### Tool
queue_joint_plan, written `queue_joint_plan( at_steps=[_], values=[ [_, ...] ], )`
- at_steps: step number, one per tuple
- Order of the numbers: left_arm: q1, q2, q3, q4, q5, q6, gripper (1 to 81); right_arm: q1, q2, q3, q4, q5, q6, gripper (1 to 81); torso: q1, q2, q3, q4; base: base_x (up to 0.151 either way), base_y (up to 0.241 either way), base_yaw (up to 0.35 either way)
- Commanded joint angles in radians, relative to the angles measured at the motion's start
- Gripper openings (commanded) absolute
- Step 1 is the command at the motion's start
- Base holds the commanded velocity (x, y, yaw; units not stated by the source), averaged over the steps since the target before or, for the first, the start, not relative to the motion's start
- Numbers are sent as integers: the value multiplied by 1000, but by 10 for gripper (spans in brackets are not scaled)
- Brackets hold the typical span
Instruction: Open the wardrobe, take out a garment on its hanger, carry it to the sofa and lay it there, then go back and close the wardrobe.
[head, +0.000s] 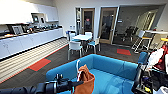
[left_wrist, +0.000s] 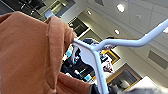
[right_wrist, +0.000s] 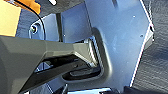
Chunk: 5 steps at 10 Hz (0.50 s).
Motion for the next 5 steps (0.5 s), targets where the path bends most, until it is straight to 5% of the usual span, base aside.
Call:
queue_joint_plan(
  at_steps=[1, 5],
  values=[
    [-144, -15, 61, 40, -108, 23, 10, 28, 8, 1, -7, -42, -4, 811, 0, 0, 0, 0, 0, 0, -300],
    [-143, -22, 61, 39, -109, 23, 10, 29, 9, 4, -9, -45, -6, 811, 0, 0, 0, 0, 0, 0, -300]
  ],
)
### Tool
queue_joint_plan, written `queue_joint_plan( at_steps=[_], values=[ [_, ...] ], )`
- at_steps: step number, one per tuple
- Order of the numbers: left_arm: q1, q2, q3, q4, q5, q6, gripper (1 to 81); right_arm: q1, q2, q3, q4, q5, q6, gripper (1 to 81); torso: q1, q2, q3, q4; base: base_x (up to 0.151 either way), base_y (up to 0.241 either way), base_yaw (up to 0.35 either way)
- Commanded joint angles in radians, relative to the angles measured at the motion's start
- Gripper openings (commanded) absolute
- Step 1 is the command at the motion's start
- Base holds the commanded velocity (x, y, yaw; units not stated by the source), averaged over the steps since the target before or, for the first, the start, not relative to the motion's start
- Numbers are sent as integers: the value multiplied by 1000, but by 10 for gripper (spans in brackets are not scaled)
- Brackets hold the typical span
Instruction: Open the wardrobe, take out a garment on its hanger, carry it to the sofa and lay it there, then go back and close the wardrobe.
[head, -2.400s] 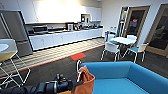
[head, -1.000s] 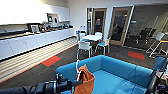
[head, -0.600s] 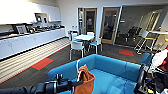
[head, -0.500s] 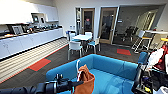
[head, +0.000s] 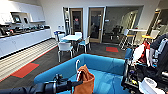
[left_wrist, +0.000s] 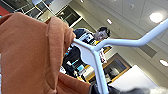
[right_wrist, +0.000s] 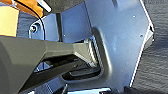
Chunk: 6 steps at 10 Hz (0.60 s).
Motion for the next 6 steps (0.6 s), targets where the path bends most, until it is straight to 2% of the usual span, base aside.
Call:
queue_joint_plan(
  at_steps=[1, 4, 6],
  values=[
    [-144, -15, 61, 39, -109, 23, 10, 29, 10, 4, -9, -45, -5, 811, 0, 0, 0, 0, 0, 0, -300],
    [-144, -15, 56, 39, -109, 23, 10, 31, 10, 5, -9, -47, -5, 811, 0, 0, 0, 0, 0, 0, -303],
    [-143, -15, 58, 39, -109, 21, 10, 32, 11, 5, -9, -45, -5, 811, 0, 0, 0, 0, 0, 0, -163]
  ],
)
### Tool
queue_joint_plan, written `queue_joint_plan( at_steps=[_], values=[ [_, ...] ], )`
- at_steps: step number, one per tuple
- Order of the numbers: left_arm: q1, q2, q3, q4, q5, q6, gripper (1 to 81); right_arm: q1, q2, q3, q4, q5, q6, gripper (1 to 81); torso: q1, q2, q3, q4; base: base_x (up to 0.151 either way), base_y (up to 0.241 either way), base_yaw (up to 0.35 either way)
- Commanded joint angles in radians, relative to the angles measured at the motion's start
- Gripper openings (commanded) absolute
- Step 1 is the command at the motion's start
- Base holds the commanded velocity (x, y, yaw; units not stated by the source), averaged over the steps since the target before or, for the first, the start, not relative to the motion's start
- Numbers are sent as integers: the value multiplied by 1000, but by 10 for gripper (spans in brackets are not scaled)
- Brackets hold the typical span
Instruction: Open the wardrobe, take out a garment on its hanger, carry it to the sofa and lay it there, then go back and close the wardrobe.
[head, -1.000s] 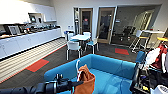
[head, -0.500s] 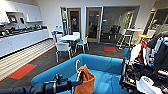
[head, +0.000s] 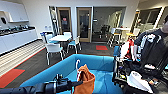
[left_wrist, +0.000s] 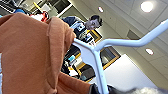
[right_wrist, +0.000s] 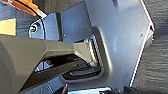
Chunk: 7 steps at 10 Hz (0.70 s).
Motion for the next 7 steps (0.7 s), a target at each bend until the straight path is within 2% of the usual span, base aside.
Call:
queue_joint_plan(
  at_steps=[1, 7],
  values=[
    [-144, -17, 56, 38, -108, 22, 10, 32, 12, 5, -9, -45, -5, 811, 0, 0, 0, 0, 0, 0, 0],
    [-125, -20, 50, 40, -108, 24, 10, 31, 12, 4, -7, -42, -5, 811, 0, 0, 0, 0, 0, 0, 0]
  ],
)
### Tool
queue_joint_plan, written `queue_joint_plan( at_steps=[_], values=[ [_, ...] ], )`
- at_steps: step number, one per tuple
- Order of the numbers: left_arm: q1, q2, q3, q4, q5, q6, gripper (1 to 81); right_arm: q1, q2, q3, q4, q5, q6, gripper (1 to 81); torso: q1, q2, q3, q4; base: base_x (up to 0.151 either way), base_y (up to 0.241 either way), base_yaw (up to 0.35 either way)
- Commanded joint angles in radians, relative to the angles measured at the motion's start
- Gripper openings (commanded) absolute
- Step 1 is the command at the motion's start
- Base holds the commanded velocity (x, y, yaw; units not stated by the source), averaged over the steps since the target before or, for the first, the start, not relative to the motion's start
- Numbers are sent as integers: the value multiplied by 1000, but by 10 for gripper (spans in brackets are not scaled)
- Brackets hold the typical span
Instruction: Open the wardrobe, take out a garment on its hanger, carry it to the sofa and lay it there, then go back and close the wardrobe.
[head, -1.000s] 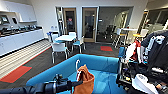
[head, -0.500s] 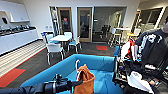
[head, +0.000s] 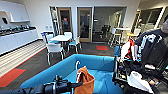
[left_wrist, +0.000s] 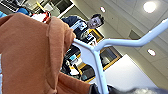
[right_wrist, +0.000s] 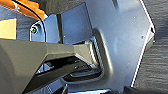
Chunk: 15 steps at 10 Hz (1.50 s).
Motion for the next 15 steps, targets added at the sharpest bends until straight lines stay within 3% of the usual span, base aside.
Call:
queue_joint_plan(
  at_steps=[1, 9, 13, 14, 15],
  values=[
    [-147, -13, 48, 38, -108, 25, 10, 26, 10, 5, -7, -42, -5, 811, 0, 0, 0, 0, 72, 0, 0],
    [-147, -8, 48, 38, -110, 25, 10, 24, 10, 5, -6, -40, -4, 811, 0, -1, 1, 0, 117, 0, 0],
    [-139, -10, 42, 38, -116, 25, 10, 27, 10, 7, -6, -39, -4, 811, 2, 0, 0, 0, 21, 0, 0],
    [-139, -10, 41, 38, -121, 25, 10, 27, 10, 7, -6, -39, -4, 811, 1, 0, 0, 82, 0, 0, 0],
    [-139, -8, 32, 38, -124, 25, 10, 29, 10, 9, -7, -40, -4, 811, 1, 0, 1, 98, 0, 0, 0]
  ],
)
